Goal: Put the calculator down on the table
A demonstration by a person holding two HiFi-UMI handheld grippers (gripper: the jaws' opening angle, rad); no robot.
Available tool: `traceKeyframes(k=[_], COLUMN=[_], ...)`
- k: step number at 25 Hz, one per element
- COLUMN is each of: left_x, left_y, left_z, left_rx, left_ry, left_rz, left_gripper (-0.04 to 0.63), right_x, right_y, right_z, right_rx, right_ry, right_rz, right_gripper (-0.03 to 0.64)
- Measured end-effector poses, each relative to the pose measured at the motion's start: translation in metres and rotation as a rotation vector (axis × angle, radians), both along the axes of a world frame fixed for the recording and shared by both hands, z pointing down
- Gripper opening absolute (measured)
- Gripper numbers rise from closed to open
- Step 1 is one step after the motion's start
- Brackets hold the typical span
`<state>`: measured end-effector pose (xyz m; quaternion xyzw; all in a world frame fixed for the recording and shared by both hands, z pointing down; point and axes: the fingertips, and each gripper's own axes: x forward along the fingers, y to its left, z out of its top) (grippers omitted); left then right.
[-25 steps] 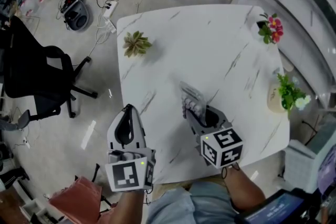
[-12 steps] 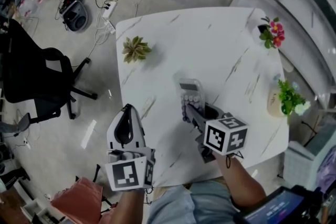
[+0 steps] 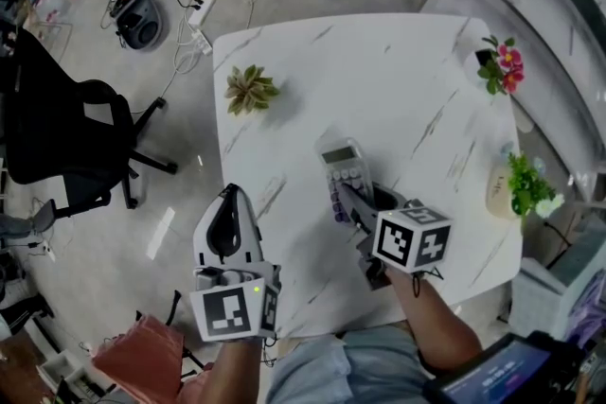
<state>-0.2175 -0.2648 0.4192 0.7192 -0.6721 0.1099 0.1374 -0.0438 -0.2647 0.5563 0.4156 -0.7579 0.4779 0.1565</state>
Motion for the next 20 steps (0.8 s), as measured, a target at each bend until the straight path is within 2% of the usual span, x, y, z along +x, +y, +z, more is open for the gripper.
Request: traceKeyframes(k=[8,20], left_x=[0.003,0.012], left_y=[-0.003,-0.004], left_z=[0.003,-0.002], left_rx=[-0.023,-0.018], left_ry=[0.004,-0.002], left_rz=[-0.012,0.01], left_gripper=[0.008,0.009], right_x=[0.012,0.032], right_y=[-0.001,-0.006], right_z=[0.005,0.019], right_rx=[0.026,0.027], right_ry=[0.091,0.15], right_rz=[-0.064,-0.055], right_gripper=[0.192,0.244])
